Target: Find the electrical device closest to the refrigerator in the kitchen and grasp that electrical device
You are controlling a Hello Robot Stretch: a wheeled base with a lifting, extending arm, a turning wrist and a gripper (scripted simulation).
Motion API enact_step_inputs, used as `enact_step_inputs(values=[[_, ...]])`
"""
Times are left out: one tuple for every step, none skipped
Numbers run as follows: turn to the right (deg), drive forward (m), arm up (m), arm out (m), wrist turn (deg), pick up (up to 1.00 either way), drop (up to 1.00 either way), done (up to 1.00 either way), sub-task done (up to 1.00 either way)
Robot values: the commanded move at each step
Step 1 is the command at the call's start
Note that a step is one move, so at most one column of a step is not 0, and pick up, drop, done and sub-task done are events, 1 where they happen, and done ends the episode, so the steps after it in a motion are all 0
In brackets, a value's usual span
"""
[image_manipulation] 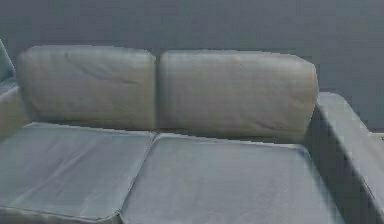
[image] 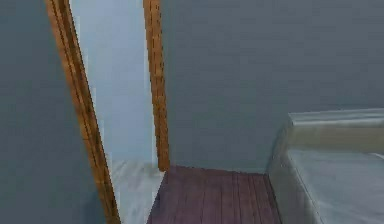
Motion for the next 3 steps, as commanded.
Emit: enact_step_inputs(values=[[0.0, 0.80, 0.00, 0.00, 0.0, 0.00, 0.00, 0.00, 0.00], [-30.0, 0.00, 0.00, 0.00, 0.0, 0.00, 0.00, 0.00, 0.00], [0.0, 0.40, 0.00, 0.00, 0.0, 0.00, 0.00, 0.00, 0.00]])
